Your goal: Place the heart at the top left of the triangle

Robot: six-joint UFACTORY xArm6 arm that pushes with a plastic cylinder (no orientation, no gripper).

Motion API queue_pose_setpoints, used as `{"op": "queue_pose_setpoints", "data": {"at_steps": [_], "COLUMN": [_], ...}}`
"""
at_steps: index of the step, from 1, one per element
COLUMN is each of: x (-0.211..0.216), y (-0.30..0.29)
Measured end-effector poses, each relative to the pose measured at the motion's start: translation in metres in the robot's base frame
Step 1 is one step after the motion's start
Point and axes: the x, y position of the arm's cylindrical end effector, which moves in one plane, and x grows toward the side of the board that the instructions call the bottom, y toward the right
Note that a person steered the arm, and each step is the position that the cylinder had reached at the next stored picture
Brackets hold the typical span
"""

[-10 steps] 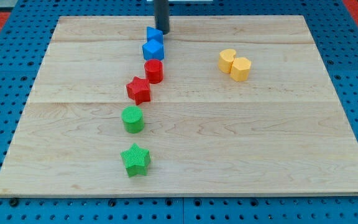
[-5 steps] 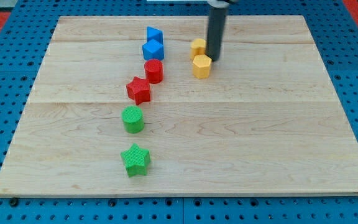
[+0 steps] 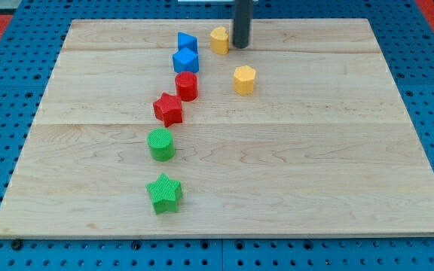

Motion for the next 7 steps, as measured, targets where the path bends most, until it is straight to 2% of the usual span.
{"op": "queue_pose_setpoints", "data": {"at_steps": [1, 3, 4, 5, 7], "x": [-0.001, -0.043, -0.037, -0.034, -0.044], "y": [-0.006, -0.005, 0.047, 0.059, -0.022]}}
